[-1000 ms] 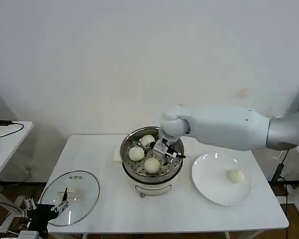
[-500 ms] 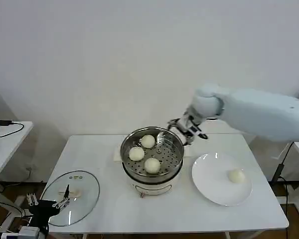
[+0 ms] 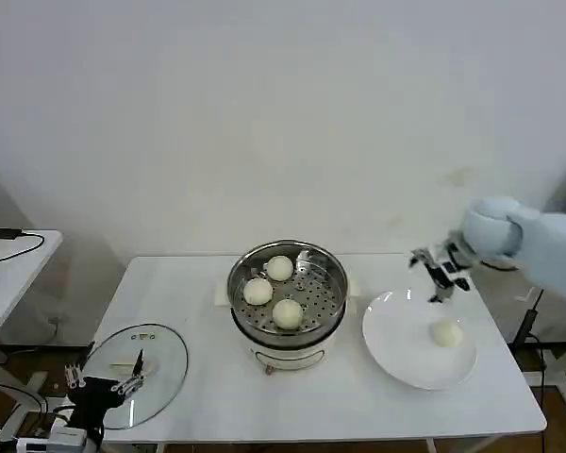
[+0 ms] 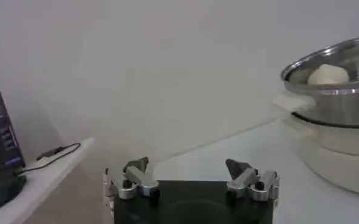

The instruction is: Take steamed baozi put them in steamer then cover it.

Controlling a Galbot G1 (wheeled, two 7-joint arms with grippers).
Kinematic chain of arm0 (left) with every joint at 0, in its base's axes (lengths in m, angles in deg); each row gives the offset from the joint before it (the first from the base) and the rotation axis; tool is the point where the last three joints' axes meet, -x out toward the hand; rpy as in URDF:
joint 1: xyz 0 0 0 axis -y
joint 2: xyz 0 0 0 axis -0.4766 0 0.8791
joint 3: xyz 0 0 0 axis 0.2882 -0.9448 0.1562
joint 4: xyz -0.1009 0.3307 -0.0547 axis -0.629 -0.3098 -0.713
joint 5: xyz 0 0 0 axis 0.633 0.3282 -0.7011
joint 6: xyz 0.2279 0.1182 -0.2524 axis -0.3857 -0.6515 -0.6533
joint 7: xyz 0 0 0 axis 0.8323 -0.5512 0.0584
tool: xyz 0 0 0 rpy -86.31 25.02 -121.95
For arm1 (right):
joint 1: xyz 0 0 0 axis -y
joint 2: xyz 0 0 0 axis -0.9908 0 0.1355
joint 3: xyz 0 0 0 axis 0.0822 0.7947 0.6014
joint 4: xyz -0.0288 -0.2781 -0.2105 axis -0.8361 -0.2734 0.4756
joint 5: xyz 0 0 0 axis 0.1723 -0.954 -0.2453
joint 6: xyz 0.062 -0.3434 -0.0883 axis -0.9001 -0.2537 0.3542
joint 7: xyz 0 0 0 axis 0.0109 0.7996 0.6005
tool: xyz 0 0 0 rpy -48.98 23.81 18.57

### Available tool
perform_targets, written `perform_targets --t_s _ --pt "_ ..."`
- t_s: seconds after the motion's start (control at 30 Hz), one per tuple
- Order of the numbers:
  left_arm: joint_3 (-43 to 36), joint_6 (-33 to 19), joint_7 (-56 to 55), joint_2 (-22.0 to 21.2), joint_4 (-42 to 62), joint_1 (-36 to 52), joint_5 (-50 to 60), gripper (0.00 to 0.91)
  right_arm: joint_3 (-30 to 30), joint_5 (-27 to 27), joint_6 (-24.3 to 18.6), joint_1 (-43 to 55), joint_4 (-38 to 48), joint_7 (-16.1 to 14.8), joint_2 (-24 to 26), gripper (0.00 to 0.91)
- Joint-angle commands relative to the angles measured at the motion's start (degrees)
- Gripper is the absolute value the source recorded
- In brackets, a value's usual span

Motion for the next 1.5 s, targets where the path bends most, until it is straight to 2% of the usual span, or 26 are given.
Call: perform_targets --t_s 0.03,0.2,0.37,0.8,1.03,1.4,1.43,1.5 --pt "-0.8 0.0 0.0 -0.1 0.1 0.0 0.4 0.907 -10.8 -3.8 2.0 -15.4 3.8 -0.6 7.7 0.907" --pt "-0.7 0.0 0.0 -0.3 0.2 -0.2 0.7 0.907 -19.0 -5.3 0.8 -23.6 10.0 -1.1 3.8 0.907" --pt "-0.4 0.0 -0.1 -0.6 0.3 -0.7 0.9 0.907 -23.2 -6.6 0.7 -28.4 14.1 -1.4 -0.2 0.907" --pt "1.0 0.0 0.0 -0.8 0.5 -1.2 0.7 0.907 -23.8 -8.8 0.4 -29.7 20.0 -1.4 -6.4 0.907" --pt "0.9 0.0 0.0 -0.9 0.8 -1.1 0.7 0.907 -24.2 -9.0 0.8 -30.0 21.3 -1.6 -7.6 0.907" --pt "0.8 0.0 0.0 -1.0 0.7 -1.0 0.7 0.907 -24.7 -9.4 1.3 -30.0 21.4 -1.5 -7.6 0.756" --pt "0.8 0.0 -0.1 -1.0 0.6 -1.1 0.7 0.907 -24.7 -9.5 1.3 -30.0 21.3 -1.5 -7.5 0.695" --pt "0.8 0.0 -0.1 -1.1 0.5 -1.1 0.7 0.907 -24.9 -9.4 1.4 -30.0 21.0 -1.4 -7.5 0.655"
